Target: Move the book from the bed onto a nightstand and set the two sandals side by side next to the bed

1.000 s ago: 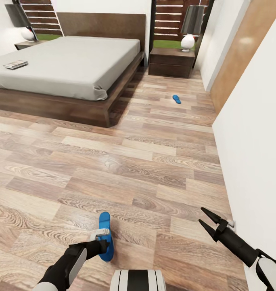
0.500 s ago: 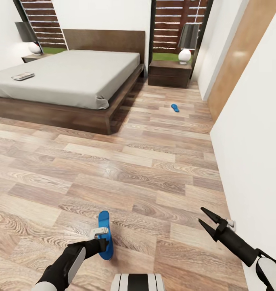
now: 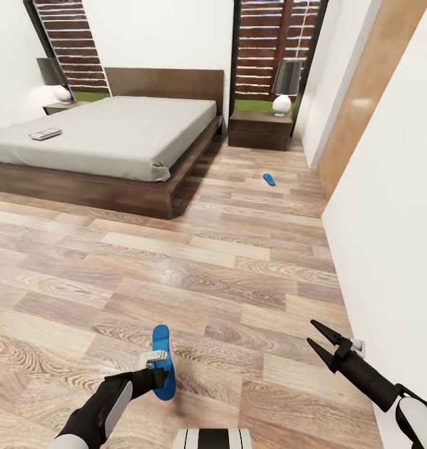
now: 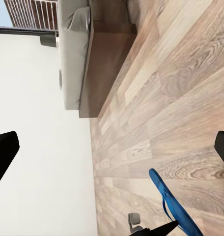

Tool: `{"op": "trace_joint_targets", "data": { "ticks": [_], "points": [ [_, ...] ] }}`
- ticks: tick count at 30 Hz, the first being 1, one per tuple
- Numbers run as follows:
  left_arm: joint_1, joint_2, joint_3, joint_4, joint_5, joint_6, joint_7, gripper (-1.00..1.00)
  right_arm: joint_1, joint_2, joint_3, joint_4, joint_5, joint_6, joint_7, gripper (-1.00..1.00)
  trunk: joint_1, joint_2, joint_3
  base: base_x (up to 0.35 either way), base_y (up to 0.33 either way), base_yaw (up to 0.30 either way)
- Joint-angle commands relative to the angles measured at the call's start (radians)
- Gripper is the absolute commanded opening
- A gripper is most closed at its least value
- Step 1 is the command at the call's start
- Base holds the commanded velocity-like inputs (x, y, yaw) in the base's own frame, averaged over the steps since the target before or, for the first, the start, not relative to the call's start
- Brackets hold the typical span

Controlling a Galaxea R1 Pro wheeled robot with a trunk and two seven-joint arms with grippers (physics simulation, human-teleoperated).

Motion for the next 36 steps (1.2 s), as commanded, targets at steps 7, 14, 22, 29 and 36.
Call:
{"op": "trace_joint_targets", "data": {
  "ticks": [7,14,22,29,36],
  "points": [
    [0.000,0.001,-0.002,-0.001,0.008,0.006,0.001,-1.00,0.000,0.001,-0.001,0.000,-0.003,0.006,0.000,1.00,-0.003,0.001,0.026,0.000,0.000,0.000],
    [0.000,0.001,-0.002,-0.001,0.008,0.006,0.001,-1.00,0.000,0.001,-0.001,0.000,-0.004,0.006,0.000,1.00,-0.006,0.003,0.054,0.000,0.000,0.000],
    [0.000,0.000,-0.002,-0.001,0.008,0.005,0.003,-1.00,-0.001,0.011,0.009,0.004,-0.004,0.001,-0.003,1.00,-0.010,0.005,0.084,0.000,0.000,0.000],
    [0.000,0.001,-0.002,-0.001,0.008,0.005,0.002,-1.00,-0.001,0.032,0.054,0.010,0.016,-0.004,-0.012,1.00,-0.013,0.007,0.112,0.000,0.000,0.000],
    [0.000,-0.002,-0.004,0.000,0.011,0.005,0.000,-1.00,-0.001,0.046,0.260,0.012,0.139,-0.004,-0.013,1.00,-0.016,0.008,0.139,0.000,0.000,0.000]
  ]
}}
